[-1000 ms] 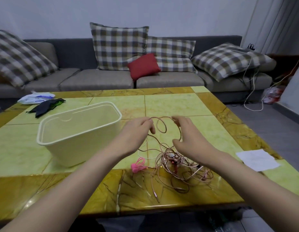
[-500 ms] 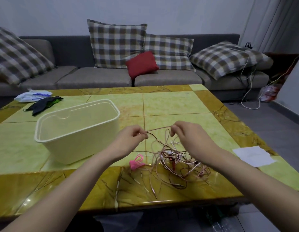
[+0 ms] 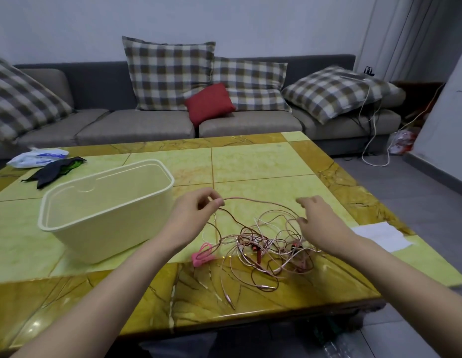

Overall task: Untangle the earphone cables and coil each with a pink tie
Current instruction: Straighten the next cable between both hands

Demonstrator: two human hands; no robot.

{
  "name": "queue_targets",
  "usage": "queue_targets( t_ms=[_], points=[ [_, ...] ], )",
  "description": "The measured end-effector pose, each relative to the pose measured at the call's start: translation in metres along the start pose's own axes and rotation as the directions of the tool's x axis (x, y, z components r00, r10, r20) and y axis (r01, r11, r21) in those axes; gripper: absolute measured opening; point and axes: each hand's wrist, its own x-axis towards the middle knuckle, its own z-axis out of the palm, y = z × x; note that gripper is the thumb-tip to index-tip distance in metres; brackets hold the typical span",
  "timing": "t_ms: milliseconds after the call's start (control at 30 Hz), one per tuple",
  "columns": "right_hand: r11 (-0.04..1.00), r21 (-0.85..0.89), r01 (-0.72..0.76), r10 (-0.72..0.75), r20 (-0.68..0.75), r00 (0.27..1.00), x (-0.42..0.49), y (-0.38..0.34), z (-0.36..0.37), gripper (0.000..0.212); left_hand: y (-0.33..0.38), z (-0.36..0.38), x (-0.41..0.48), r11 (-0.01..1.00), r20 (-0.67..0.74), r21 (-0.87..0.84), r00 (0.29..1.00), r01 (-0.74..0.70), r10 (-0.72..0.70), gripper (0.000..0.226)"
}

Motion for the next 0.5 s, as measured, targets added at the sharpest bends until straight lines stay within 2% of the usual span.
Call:
queue_targets(
  t_ms=[100, 200, 300, 367, 433, 500],
  points=[
    [0.957, 0.126, 0.262, -0.252, -0.093, 0.963, -0.015, -0.036, -0.007, 0.057, 0.019, 0.006, 0.001, 0.991, 0.078, 0.111, 0.995, -0.076, 0.068, 0.015],
    [0.889, 0.162, 0.429, -0.436, 0.013, 0.9, -0.028, -0.068, -0.009, 0.06, 0.031, 0.012, 0.001, 0.981, 0.131, 0.131, 0.984, -0.142, 0.125, 0.013],
    [0.89, 0.249, 0.381, -0.414, 0.091, 0.906, -0.028, -0.079, -0.006, 0.041, 0.033, 0.014, 0.0, 0.975, 0.166, 0.145, 0.975, -0.169, 0.144, 0.017],
    [0.914, 0.221, 0.34, -0.367, 0.095, 0.925, -0.026, -0.076, -0.006, 0.024, 0.031, 0.013, -0.002, 0.977, 0.168, 0.139, 0.976, -0.16, 0.135, 0.019],
    [0.933, 0.088, 0.349, -0.355, 0.066, 0.932, -0.023, -0.069, -0.008, 0.025, 0.025, 0.01, -0.003, 0.984, 0.167, 0.121, 0.98, -0.133, 0.112, 0.015],
    [0.936, 0.037, 0.351, -0.353, 0.043, 0.935, -0.023, -0.062, -0.011, 0.029, 0.018, 0.007, -0.005, 0.992, 0.193, 0.087, 0.979, -0.087, 0.069, 0.016]
  ],
)
